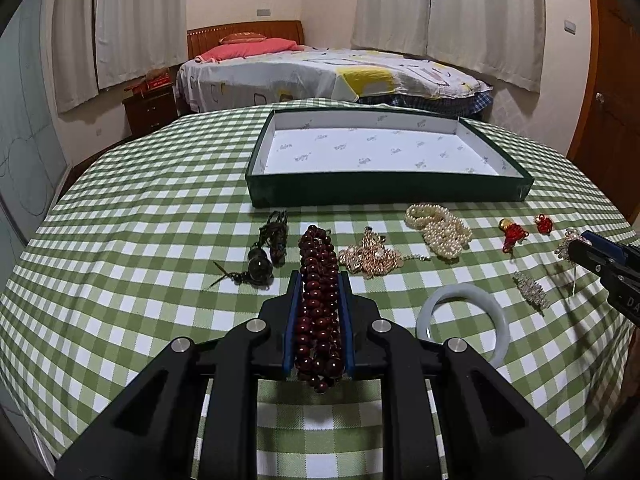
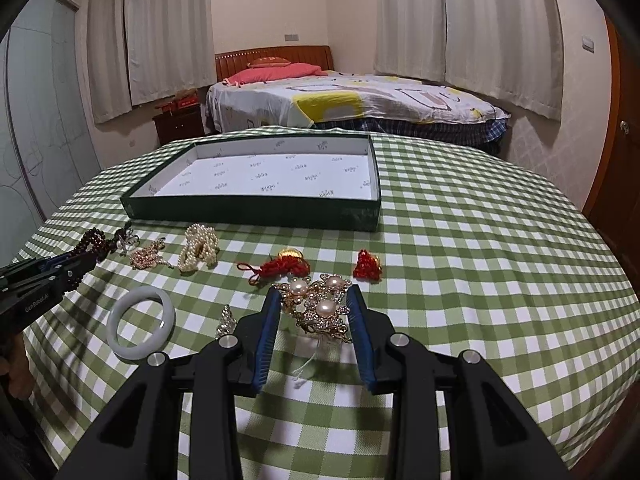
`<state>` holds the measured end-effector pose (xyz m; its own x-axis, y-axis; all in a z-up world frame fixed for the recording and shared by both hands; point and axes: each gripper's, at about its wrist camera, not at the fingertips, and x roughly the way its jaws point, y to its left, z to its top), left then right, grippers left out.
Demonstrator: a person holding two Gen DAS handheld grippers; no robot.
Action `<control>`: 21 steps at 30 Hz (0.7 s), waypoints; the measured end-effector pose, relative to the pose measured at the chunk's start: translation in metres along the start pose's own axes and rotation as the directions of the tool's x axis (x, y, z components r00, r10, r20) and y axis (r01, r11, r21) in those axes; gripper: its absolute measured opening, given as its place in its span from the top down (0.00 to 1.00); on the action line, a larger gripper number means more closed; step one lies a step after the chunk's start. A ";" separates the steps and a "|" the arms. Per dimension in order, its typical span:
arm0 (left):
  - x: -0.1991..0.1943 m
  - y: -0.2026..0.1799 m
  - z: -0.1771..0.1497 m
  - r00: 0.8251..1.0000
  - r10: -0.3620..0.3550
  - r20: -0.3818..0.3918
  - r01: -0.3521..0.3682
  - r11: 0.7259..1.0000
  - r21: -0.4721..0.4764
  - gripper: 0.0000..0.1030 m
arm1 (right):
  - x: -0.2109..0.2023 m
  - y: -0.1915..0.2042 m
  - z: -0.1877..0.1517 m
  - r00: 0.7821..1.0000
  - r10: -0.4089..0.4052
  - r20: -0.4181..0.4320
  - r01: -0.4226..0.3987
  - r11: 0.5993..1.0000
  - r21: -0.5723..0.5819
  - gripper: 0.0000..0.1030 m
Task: Organize jewelry
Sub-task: 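Carry the bead bracelet and brooch into the green tray and release both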
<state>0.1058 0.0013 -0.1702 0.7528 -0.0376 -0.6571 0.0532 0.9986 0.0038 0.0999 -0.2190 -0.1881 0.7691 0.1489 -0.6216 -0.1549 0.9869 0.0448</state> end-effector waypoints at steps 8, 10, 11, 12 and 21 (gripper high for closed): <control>-0.011 0.003 0.018 0.999 -0.009 0.035 0.010 0.999 -0.034 0.83 | -0.010 0.002 0.017 0.999 0.016 0.047 -0.016 1.000 0.004 0.66; -0.013 0.005 0.025 0.999 -0.017 0.044 0.019 0.999 -0.045 0.83 | -0.012 0.002 0.024 0.998 0.023 0.060 -0.023 1.000 0.008 0.66; -0.013 0.005 0.029 0.999 -0.019 0.048 0.021 0.999 -0.047 0.83 | -0.013 0.002 0.029 0.997 0.026 0.072 -0.027 1.000 0.008 0.66; -0.012 0.004 0.032 0.998 -0.019 0.051 0.022 0.999 -0.048 0.83 | -0.013 0.003 0.033 0.996 0.027 0.080 -0.028 1.000 0.006 0.66; -0.005 0.000 0.089 0.990 -0.051 0.131 0.056 0.998 -0.035 0.83 | -0.002 0.004 0.086 0.984 0.049 0.170 -0.048 0.999 -0.007 0.66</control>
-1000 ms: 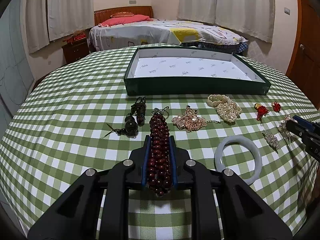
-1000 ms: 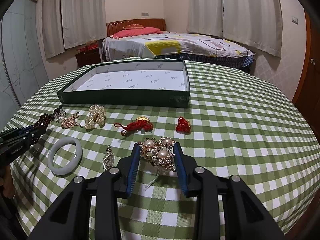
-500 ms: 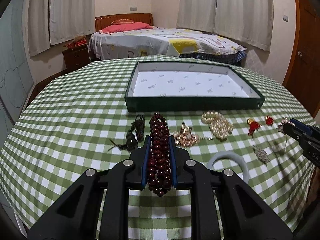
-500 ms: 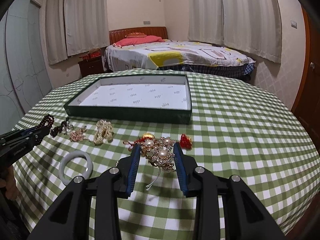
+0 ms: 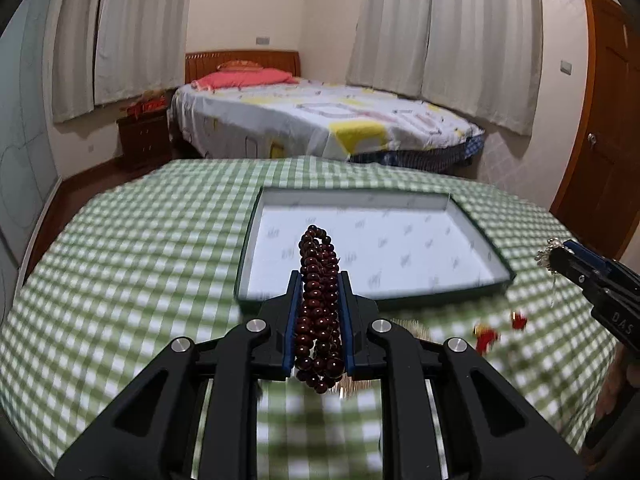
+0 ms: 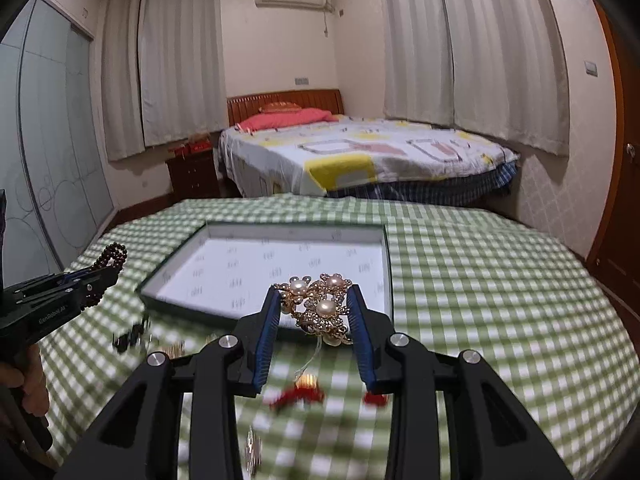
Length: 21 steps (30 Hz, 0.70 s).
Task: Organize jewelry
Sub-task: 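Carry the bead bracelet and brooch into the green tray and release both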
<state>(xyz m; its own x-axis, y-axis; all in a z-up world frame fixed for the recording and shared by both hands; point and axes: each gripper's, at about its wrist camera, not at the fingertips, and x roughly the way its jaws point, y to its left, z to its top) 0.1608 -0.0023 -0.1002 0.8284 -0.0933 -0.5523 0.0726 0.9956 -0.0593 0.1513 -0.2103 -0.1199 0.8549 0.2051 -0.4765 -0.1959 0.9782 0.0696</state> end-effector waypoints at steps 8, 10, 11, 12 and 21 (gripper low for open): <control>0.045 -0.001 0.040 1.000 -0.008 0.027 0.008 1.000 -0.003 0.83 | 0.038 -0.008 0.028 1.000 -0.004 0.025 0.004 1.000 -0.003 0.66; 0.064 0.001 0.040 1.000 -0.015 -0.011 0.015 1.000 -0.010 0.83 | 0.057 -0.015 0.025 1.000 -0.003 -0.013 0.003 1.000 0.014 0.66; 0.077 0.002 0.038 0.999 -0.019 -0.039 0.019 1.000 -0.018 0.83 | 0.063 -0.016 0.023 1.000 -0.002 -0.028 0.002 1.000 0.020 0.66; 0.087 0.003 0.036 0.998 -0.019 -0.063 0.018 1.000 -0.018 0.83 | 0.073 -0.018 0.020 0.999 0.000 -0.054 0.002 1.000 0.026 0.66; 0.141 0.010 0.015 0.977 -0.005 -0.211 0.002 1.000 -0.013 0.82 | 0.124 -0.028 -0.005 0.972 0.003 -0.235 0.009 0.999 0.053 0.66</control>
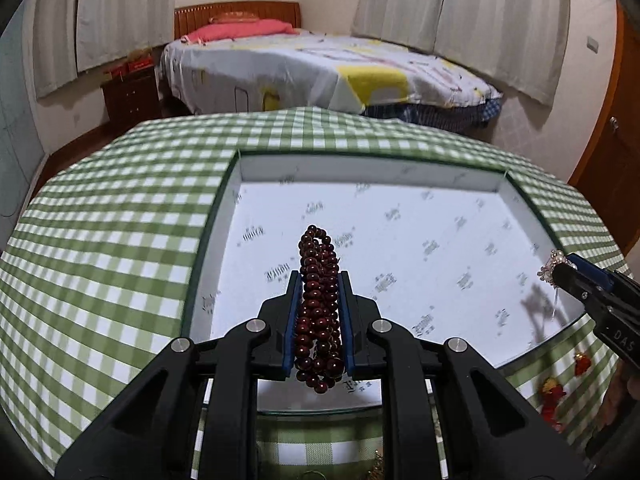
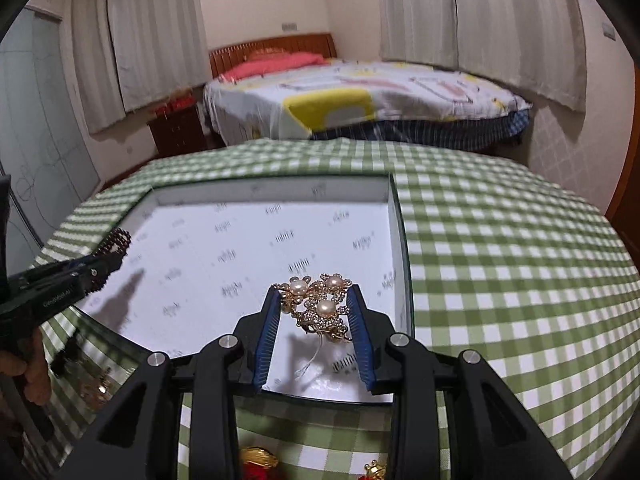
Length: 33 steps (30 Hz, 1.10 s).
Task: Organize jewelry
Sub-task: 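Carry the bead bracelet and brooch into the green tray and release both, then withdraw both tools from the tray toward the remaining jewelry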
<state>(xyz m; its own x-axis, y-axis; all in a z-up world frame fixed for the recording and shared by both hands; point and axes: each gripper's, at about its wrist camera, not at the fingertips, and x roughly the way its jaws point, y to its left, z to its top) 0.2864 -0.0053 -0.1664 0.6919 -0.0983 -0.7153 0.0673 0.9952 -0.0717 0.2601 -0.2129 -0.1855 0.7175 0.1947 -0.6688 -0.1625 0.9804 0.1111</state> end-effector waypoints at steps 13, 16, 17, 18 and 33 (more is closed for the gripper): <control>0.017 0.003 -0.011 0.999 -0.006 -0.051 0.005 1.000 -0.017 0.56 | 0.015 -0.005 -0.005 0.997 0.004 -0.076 -0.003 1.000 0.006 0.64; 0.016 0.001 -0.012 0.999 -0.013 -0.047 0.013 1.000 -0.012 0.52 | 0.014 -0.002 -0.004 0.998 0.011 -0.069 -0.011 1.000 0.002 0.57; 0.015 0.000 -0.012 0.999 -0.012 -0.044 0.011 1.000 -0.009 0.50 | 0.013 -0.002 -0.004 0.998 0.009 -0.065 -0.009 1.000 0.001 0.56; 0.014 -0.001 -0.012 0.999 -0.008 -0.040 0.008 1.000 -0.006 0.46 | 0.011 -0.002 -0.003 0.998 0.007 -0.059 -0.007 1.000 0.003 0.56; -0.068 -0.005 -0.032 0.994 0.015 0.112 -0.013 1.000 -0.018 0.44 | -0.064 0.020 -0.015 0.996 0.000 0.094 0.003 1.000 -0.031 0.56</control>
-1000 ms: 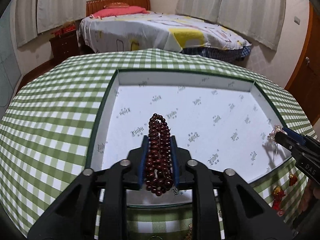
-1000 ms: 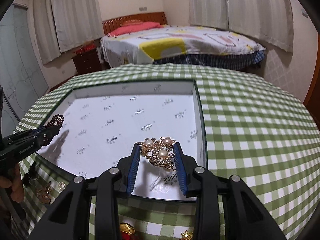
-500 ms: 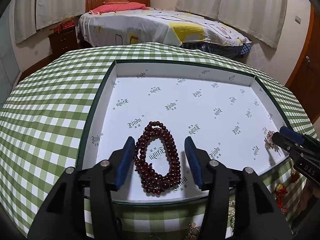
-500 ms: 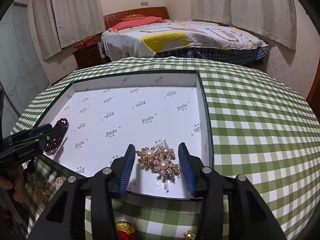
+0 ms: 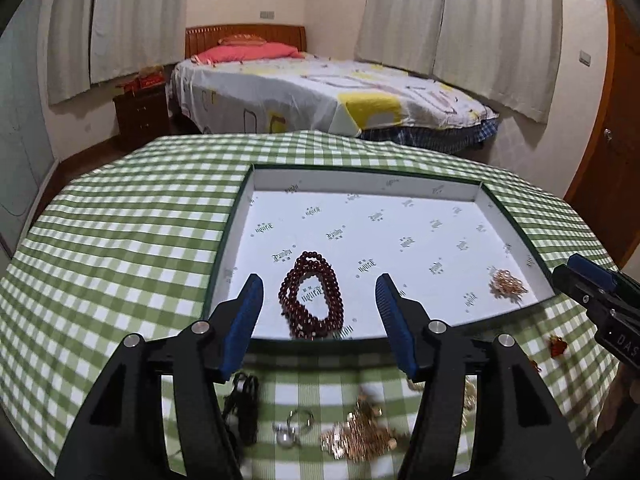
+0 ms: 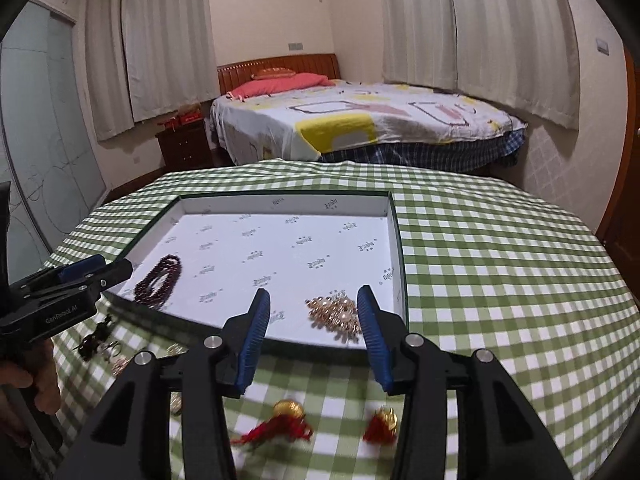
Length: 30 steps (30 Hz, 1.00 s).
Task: Organize jewelry
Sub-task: 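Withdraw both tools from the tray toward the remaining jewelry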
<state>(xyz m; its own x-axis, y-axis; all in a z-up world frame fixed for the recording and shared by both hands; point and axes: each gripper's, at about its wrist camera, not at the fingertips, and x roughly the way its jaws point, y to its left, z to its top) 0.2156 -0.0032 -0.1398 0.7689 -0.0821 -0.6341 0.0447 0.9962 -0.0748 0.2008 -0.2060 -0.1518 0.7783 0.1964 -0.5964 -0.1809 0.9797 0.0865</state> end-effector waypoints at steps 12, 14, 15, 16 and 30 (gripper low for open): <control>-0.056 0.003 -0.024 0.998 0.025 0.054 -0.025 1.000 -0.005 0.44 | -0.036 0.013 -0.020 0.999 -0.016 0.030 0.017 0.999 -0.033 0.56; -0.063 0.005 -0.031 0.998 0.032 0.054 -0.032 0.999 -0.010 0.44 | -0.042 0.016 -0.024 0.999 -0.019 0.037 0.020 0.999 -0.035 0.56; -0.066 0.007 -0.034 0.998 0.035 0.056 -0.035 0.999 -0.014 0.44 | -0.044 0.018 -0.026 0.999 -0.020 0.040 0.021 0.999 -0.037 0.56; -0.068 0.008 -0.036 0.998 0.037 0.057 -0.036 0.999 -0.016 0.44 | -0.047 0.019 -0.028 0.999 -0.022 0.044 0.023 0.999 -0.039 0.56; -0.105 0.016 -0.079 0.994 0.077 0.084 -0.074 0.997 -0.031 0.42 | -0.064 0.032 -0.072 1.000 0.004 0.029 -0.004 1.000 -0.027 0.56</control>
<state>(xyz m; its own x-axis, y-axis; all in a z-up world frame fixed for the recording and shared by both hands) 0.0852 0.0189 -0.1355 0.8208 -0.0026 -0.5712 -0.0324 0.9982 -0.0512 0.1020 -0.1904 -0.1683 0.7944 0.2018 -0.5729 -0.1997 0.9775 0.0674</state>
